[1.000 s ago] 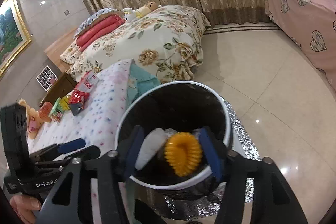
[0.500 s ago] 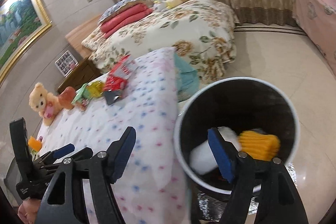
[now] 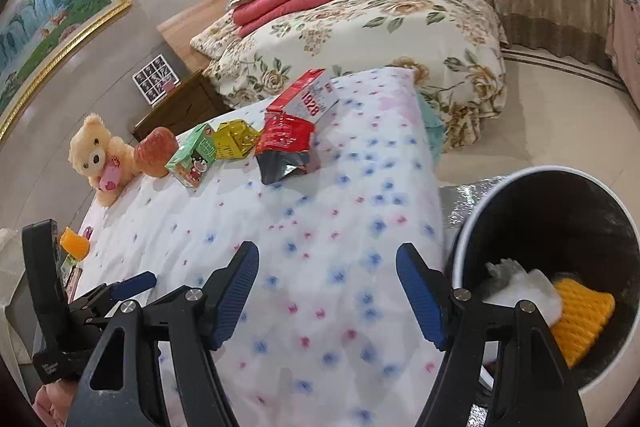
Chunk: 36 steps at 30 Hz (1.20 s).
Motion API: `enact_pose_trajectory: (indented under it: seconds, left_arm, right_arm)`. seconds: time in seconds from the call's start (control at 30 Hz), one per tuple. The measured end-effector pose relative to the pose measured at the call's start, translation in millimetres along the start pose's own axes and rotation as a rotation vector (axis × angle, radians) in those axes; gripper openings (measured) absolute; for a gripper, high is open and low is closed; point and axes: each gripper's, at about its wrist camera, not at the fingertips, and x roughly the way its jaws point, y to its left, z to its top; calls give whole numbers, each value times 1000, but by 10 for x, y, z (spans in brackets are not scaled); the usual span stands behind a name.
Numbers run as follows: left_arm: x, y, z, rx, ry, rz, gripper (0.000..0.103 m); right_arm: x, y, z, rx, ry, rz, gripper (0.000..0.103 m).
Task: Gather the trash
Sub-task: 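Move both tools back over the bed toward the carton and red bag, then grasp the green juice carton with the left tool while the right grasps the red snack bag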
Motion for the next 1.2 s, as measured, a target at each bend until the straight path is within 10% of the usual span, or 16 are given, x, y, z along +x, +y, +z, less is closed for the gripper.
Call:
enact_pose_trajectory:
  seconds: [0.83,1.1,1.2]
  left_arm:
    - [639,883,984,-95,-43,95,95]
    - [729,839,1120,-53,-74,30,90]
    - [779,795,1138,-32,-58,11,62]
  right_arm:
    - [922,277,594,-49,22,-31,68]
    - [1063,266,572,-26,52,7,19]
    - [1010,260,548,-17,29,23,15]
